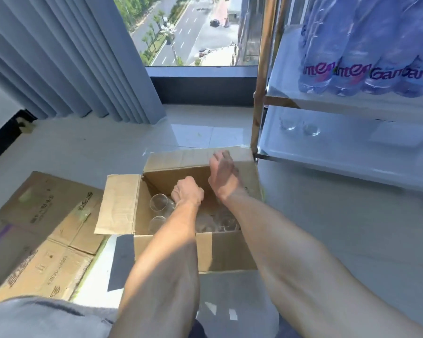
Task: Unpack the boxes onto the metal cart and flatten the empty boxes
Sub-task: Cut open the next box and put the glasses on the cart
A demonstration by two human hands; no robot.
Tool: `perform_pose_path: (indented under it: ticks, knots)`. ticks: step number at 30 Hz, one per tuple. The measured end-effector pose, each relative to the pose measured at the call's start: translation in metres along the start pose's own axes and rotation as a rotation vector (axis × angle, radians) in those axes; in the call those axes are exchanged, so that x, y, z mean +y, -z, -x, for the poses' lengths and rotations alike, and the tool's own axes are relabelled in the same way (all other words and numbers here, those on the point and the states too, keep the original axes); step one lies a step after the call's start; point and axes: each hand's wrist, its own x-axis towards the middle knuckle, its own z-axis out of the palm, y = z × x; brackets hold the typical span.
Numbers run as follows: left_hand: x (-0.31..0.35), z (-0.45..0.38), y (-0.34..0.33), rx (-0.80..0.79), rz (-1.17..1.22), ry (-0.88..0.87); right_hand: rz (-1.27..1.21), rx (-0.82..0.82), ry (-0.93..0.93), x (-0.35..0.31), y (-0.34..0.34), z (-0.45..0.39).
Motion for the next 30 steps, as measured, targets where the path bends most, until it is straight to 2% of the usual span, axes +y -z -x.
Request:
perform_pose_path:
  ticks: [2, 3, 5, 7, 9, 14, 17, 21, 25, 28, 30]
  knots:
    - [-0.018, -0.008, -0.013, -0.041, -0.020, 0.022, 0.017, -0.165, 0.182, -0.008, -0.018, 0.003]
    - [-0.026, -0.014, -0.022, -0.061, -0.030, 0.027, 0.060, -0.273, 0.171, -0.012, -0.028, 0.006]
    - [-0.037, -0.020, -0.035, -0.110, -0.066, 0.023, 0.188, -0.528, 0.017, -0.011, -0.047, 0.015]
    - [-0.044, -0.023, -0.044, -0.172, -0.125, 0.001, 0.267, -0.704, -0.124, -0.004, -0.061, 0.026]
    - [-0.047, -0.024, -0.047, -0.203, -0.178, -0.025, 0.343, -0.844, -0.133, 0.002, -0.067, 0.035]
    - [-0.052, -0.025, -0.057, -0.245, -0.181, 0.016, 0.412, -1.043, -0.012, 0.005, -0.054, 0.045]
    - [-0.053, -0.021, -0.063, -0.247, -0.143, 0.093, 0.352, -1.139, -0.037, -0.002, -0.052, 0.042]
    - [-0.053, -0.018, -0.067, -0.247, -0.121, 0.085, 0.390, -1.118, -0.040, 0.001, -0.056, 0.045]
    - [-0.063, -0.022, -0.068, -0.352, -0.222, 0.042, 0.484, -0.955, -0.102, 0.001, -0.066, 0.052]
    - [-0.072, -0.023, -0.069, -0.412, -0.278, 0.017, 0.458, -0.814, -0.249, -0.004, -0.069, 0.058]
    - [-0.074, -0.024, -0.071, -0.357, -0.238, 0.007, 0.417, -0.707, -0.282, -0.005, -0.072, 0.064]
